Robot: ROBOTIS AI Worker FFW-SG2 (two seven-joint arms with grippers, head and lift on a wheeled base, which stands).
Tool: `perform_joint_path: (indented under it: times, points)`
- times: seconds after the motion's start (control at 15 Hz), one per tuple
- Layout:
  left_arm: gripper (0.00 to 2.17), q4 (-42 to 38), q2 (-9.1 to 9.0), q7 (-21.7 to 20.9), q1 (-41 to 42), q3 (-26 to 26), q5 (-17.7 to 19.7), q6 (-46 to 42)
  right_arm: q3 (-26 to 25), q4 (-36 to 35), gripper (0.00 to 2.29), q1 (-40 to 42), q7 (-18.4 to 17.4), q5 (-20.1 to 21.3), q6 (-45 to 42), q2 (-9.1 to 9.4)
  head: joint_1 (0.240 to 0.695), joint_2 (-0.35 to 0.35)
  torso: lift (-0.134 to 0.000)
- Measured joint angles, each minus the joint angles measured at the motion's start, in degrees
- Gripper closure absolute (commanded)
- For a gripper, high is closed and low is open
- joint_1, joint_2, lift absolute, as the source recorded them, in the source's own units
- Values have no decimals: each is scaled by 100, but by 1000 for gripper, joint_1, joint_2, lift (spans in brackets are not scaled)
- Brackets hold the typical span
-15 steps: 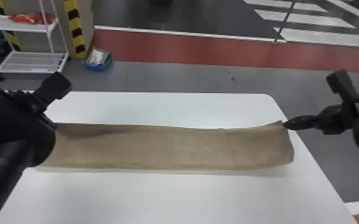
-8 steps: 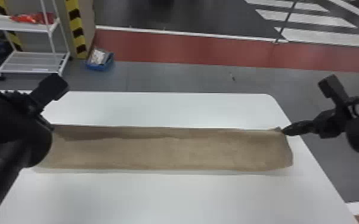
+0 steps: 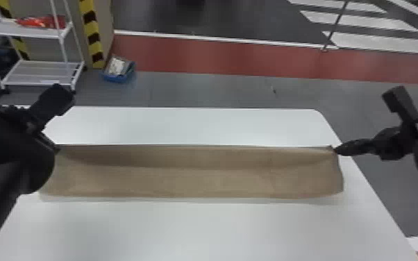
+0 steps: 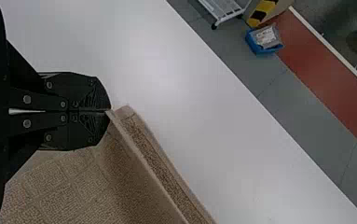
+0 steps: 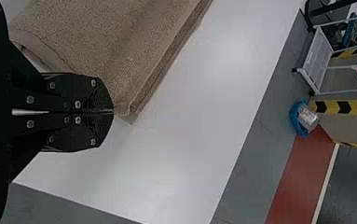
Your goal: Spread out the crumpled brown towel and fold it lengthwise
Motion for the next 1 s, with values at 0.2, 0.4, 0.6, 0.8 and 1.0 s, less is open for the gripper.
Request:
perform_joint_path:
  times: [0.2, 0.4, 0.6, 0.8, 1.0]
  points:
    - [1781, -7, -20, 6, 0, -18, 3, 0, 26, -1, 1430, -48, -198, -49, -127, 41, 695, -160, -124]
    - [1781, -1, -21, 18, 0, -50, 3, -1, 131, 146, 1430, -165, -399, 15, -179, 62, 695, -162, -124]
    - [1781, 10, -13, 26, 0, -69, 3, -15, 275, 322, 1430, -195, -379, 147, -199, 82, 695, -157, -124]
    - [1781, 13, -19, 32, 1, -82, 2, -24, 328, 449, 1430, -216, -501, 293, -329, 87, 695, -161, -124]
    - [1781, 30, -29, 44, 1, -94, -1, -35, 416, 682, 1426, -292, -714, 436, -353, 91, 695, -170, -124]
